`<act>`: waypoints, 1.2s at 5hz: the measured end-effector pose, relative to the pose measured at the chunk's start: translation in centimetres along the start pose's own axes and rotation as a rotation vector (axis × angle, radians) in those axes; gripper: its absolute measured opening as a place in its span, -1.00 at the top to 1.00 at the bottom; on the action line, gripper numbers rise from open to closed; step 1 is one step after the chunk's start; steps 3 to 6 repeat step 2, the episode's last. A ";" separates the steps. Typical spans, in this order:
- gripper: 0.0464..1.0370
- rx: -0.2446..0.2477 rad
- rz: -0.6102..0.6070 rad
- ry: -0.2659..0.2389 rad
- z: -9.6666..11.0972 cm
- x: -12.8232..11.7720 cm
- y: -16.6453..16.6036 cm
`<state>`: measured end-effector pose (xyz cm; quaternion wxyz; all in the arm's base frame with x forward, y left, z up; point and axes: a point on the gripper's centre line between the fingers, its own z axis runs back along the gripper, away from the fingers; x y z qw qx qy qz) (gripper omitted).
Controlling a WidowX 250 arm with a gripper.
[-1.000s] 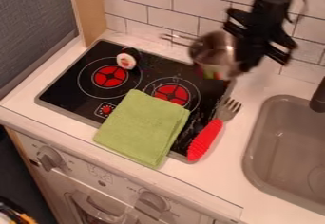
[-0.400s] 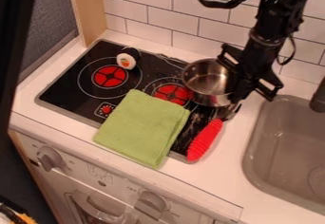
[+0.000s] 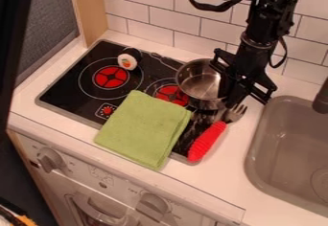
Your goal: Take the silver pan to the upper right corner of the burner
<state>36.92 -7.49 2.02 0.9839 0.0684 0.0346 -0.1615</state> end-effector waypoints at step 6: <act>-0.65 -0.002 0.058 -0.135 6.3 -0.6 -0.6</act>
